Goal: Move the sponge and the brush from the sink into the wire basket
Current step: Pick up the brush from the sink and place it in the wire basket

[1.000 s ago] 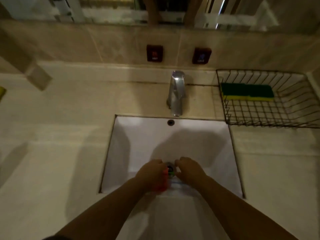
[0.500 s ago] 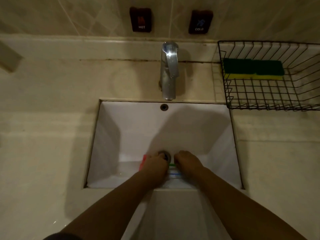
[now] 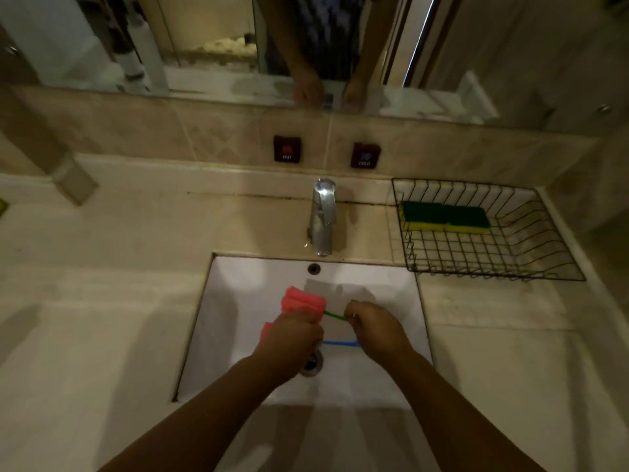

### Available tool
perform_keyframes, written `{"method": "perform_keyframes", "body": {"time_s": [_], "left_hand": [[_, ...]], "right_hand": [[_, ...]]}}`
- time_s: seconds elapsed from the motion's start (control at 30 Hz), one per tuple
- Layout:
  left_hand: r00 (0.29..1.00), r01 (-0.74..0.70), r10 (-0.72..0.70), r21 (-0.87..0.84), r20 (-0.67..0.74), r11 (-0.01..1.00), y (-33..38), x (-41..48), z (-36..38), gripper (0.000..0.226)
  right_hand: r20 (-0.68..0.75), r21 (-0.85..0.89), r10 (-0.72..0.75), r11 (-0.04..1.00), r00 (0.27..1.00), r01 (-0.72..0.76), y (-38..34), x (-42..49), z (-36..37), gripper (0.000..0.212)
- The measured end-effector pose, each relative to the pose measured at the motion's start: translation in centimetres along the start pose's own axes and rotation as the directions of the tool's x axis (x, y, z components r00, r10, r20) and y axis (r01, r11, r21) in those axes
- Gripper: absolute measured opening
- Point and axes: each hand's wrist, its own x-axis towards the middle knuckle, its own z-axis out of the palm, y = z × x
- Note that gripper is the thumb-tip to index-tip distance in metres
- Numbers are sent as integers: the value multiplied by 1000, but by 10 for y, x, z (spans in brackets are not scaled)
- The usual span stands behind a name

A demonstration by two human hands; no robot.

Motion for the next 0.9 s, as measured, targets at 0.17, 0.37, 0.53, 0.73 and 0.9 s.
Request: {"method": "perform_keyframes", "body": {"time_s": [0.17, 0.37, 0.53, 0.73, 0.9], "left_hand": [[986, -112, 103, -59, -133, 992, 22, 2, -58, 17], [953, -204, 185, -56, -242, 977, 51, 28, -117, 22], [948, -223, 195, -88, -251, 971, 80, 60, -126, 19], [954, -227, 195, -126, -227, 966, 120, 132, -106, 18], [979, -183, 174, -78, -108, 980, 155, 203, -85, 23]], "right_hand": [[-187, 124, -93, 985, 978, 118, -15, -9, -75, 11], [-374, 43, -108, 990, 921, 134, -3, -8, -136, 12], [-365, 108, 2, 993, 931, 41, 33, 0, -154, 17], [-284, 157, 6, 987, 959, 40, 113, 14, -177, 20], [-212, 262, 20, 964, 977, 37, 191, 41, -184, 18]]}}
